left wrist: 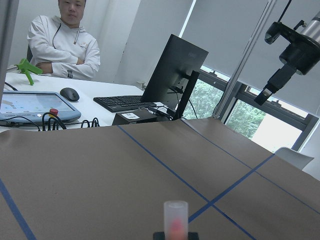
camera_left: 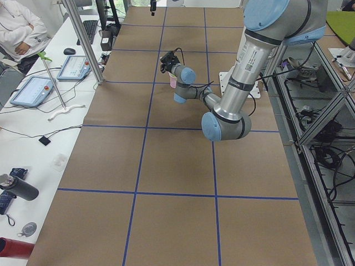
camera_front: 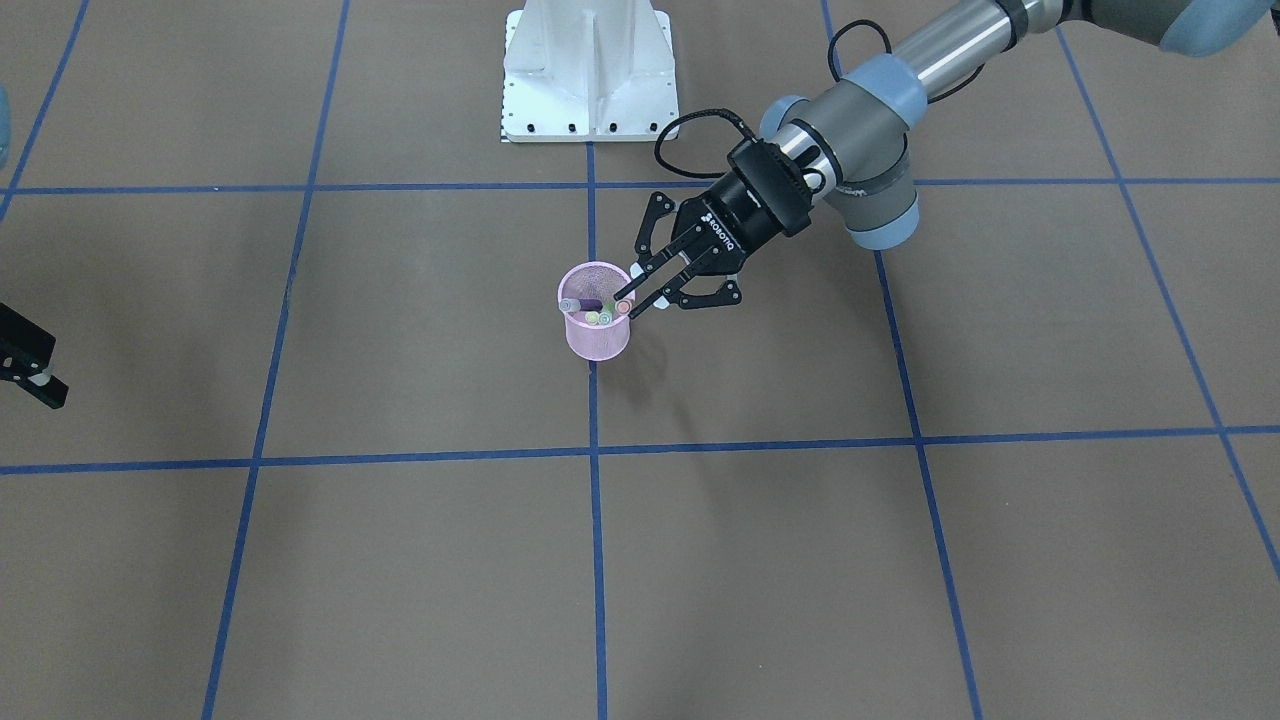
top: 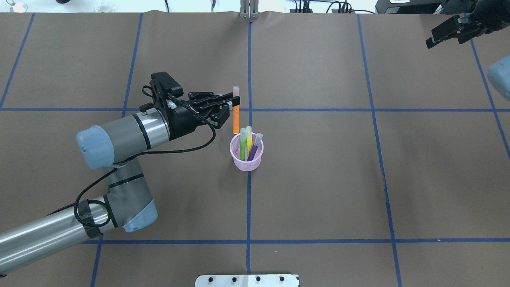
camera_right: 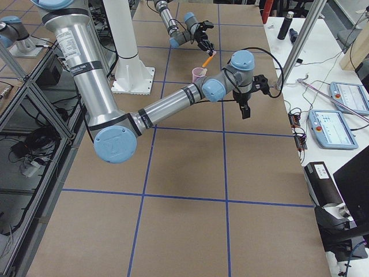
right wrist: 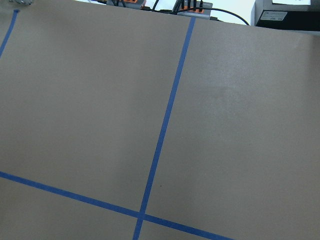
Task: Collect pens into pen holder
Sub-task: 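Lower the orange marker into the cup and open the left gripper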
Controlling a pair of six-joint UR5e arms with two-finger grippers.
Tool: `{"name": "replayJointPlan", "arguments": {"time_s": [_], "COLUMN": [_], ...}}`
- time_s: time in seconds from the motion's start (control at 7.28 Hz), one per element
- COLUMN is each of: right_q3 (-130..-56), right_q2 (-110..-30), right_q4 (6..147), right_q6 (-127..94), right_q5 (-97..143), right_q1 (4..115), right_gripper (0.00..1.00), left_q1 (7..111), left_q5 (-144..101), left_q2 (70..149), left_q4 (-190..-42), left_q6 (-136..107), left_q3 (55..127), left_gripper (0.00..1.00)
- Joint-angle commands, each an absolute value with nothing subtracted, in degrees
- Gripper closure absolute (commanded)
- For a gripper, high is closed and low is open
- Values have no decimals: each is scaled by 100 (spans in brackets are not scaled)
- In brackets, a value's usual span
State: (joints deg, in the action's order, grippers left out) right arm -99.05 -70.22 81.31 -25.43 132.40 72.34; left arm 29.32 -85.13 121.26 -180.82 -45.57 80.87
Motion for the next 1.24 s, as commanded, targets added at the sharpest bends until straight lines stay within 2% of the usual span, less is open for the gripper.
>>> {"name": "replayJointPlan", "arguments": {"time_s": [0.0,0.41,0.55,0.69,0.96,1.1], "right_q3": [-9905,-9905,-9905,-9905,-9905,-9905], "right_q2": [-7022,-7031,-7031,-7031,-7031,-7031], "right_q4": [8130,8130,8130,8130,8130,8130], "right_q6": [-2540,-2540,-2540,-2540,-2540,-2531], "right_q5": [13245,13245,13236,13245,13263,13263], "right_q1": [7233,7233,7233,7242,7260,7286], "right_gripper": [0,0,0,0,0,0], "left_q1": [2892,2619,2610,2610,2610,2619], "left_q5": [-8499,-8499,-8499,-8499,-8490,-8499], "left_q2": [12068,12059,12059,12059,12059,12050], "left_q4": [-18132,-18132,-18132,-18132,-18114,-18097], "left_q6": [-4570,-4518,-4518,-4518,-4570,-4605], "left_q3": [8095,8086,8077,8086,8086,8086], "left_gripper": [100,100,89,56,1,0]}}
